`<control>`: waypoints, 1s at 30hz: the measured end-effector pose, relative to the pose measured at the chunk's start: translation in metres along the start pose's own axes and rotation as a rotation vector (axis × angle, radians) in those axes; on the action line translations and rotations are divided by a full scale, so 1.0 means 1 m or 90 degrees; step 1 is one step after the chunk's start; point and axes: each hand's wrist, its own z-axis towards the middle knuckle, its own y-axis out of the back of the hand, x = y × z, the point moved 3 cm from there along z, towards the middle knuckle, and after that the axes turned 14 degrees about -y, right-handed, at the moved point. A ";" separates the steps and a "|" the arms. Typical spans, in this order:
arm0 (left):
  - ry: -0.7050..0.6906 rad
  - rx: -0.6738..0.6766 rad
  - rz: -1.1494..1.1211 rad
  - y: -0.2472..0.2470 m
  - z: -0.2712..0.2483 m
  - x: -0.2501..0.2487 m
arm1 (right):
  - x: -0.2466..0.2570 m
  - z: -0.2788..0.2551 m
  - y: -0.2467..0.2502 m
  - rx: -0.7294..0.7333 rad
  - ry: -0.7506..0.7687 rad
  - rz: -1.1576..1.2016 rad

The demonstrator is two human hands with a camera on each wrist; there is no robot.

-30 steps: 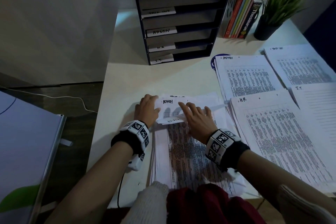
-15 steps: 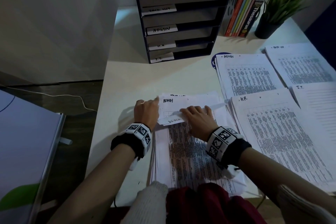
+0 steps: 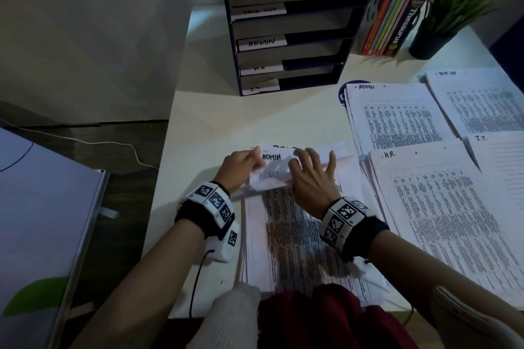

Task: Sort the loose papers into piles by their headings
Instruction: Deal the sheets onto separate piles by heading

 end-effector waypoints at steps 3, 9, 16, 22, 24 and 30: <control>-0.020 0.007 0.199 0.000 0.008 0.013 | 0.002 -0.006 -0.002 0.068 0.057 -0.028; -0.021 0.020 0.281 -0.002 0.009 0.020 | -0.003 -0.008 -0.006 0.128 0.070 -0.023; -0.016 -0.051 0.062 -0.002 0.002 0.005 | 0.002 -0.002 -0.008 0.105 0.045 0.028; 0.069 0.106 -0.086 -0.008 -0.003 -0.007 | -0.004 0.000 -0.001 0.005 -0.017 0.077; 0.072 0.114 -0.093 -0.006 -0.002 -0.013 | -0.004 -0.004 0.000 -0.023 -0.017 -0.009; -0.020 -0.010 0.131 -0.001 0.014 0.003 | -0.001 -0.015 0.000 0.089 0.076 -0.031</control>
